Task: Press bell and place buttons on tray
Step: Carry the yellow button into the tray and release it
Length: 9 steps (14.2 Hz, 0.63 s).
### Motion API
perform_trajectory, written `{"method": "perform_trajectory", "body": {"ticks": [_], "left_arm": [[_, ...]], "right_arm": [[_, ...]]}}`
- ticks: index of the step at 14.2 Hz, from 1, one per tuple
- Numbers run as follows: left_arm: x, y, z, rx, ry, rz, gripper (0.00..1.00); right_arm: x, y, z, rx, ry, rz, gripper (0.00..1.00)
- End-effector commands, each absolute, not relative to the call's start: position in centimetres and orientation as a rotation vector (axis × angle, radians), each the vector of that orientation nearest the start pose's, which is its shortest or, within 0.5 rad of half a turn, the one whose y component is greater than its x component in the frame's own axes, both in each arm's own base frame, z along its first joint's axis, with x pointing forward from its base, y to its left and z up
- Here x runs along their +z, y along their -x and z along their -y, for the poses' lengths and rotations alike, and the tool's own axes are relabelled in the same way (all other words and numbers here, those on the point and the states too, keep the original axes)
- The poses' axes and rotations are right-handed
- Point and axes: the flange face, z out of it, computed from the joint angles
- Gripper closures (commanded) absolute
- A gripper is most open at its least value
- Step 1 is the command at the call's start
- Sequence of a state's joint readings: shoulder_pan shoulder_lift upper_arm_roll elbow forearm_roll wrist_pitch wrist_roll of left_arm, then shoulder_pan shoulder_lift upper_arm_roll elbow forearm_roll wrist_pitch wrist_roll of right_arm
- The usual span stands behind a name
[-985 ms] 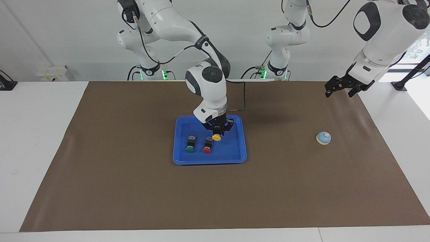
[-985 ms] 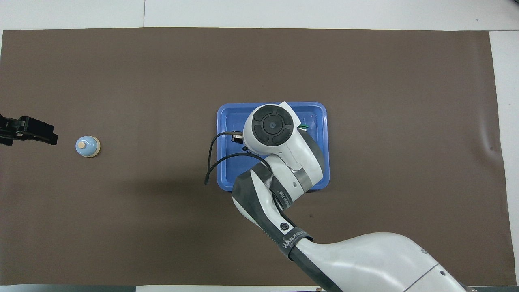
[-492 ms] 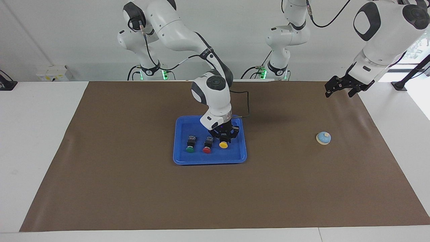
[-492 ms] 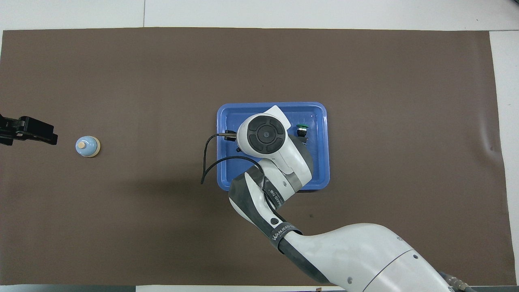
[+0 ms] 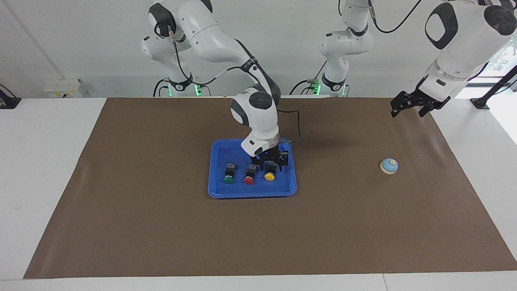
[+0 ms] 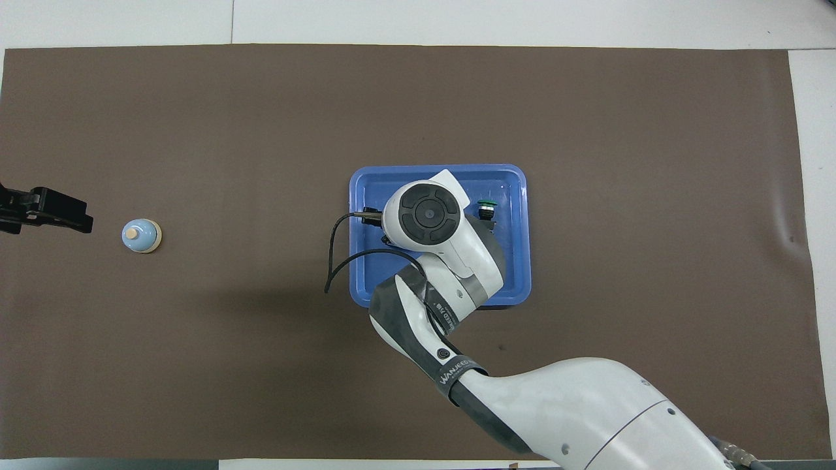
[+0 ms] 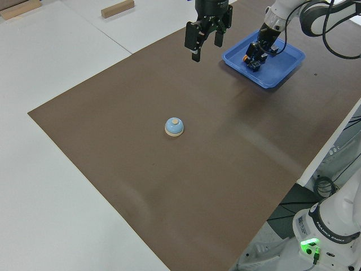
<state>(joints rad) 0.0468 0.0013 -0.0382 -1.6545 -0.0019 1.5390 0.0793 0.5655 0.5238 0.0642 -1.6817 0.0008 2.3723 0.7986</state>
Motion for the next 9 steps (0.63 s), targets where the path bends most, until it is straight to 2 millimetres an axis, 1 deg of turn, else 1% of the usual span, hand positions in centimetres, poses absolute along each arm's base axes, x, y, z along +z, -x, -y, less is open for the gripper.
{"method": "perform_trajectory", "body": {"ticks": [1, 2, 3, 4, 6, 7, 9], "left_arm": [[58.6, -54.2, -0.6, 0.154, 3.146, -0.096, 0.00], [58.6, -54.2, -0.6, 0.154, 3.146, -0.096, 0.00], [58.6, -54.2, -0.6, 0.154, 3.146, -0.096, 0.00], [58.6, -54.2, -0.6, 0.154, 3.146, -0.096, 0.00], [58.6, -54.2, -0.6, 0.154, 3.146, -0.096, 0.00], [58.6, -54.2, -0.6, 0.154, 3.146, -0.096, 0.00], [58.6, -54.2, -0.6, 0.154, 3.146, -0.096, 0.00]], "right_arm": [[34.7, -57.5, -37.3, -0.121, 3.010, -0.367, 0.00], [36.2, -58.1, -35.1, -0.097, 3.024, -0.402, 0.00], [37.6, -58.4, -33.1, -0.068, 3.045, -0.392, 0.00], [39.1, -58.5, -31.1, -0.031, 3.076, -0.342, 0.00], [42.1, -59.1, -25.5, 0.050, 3.122, -0.233, 0.00], [43.6, -59.4, -22.3, 0.083, 3.136, -0.153, 0.00], [46.0, -59.6, -16.7, 0.133, 3.142, 0.008, 0.00]]}}
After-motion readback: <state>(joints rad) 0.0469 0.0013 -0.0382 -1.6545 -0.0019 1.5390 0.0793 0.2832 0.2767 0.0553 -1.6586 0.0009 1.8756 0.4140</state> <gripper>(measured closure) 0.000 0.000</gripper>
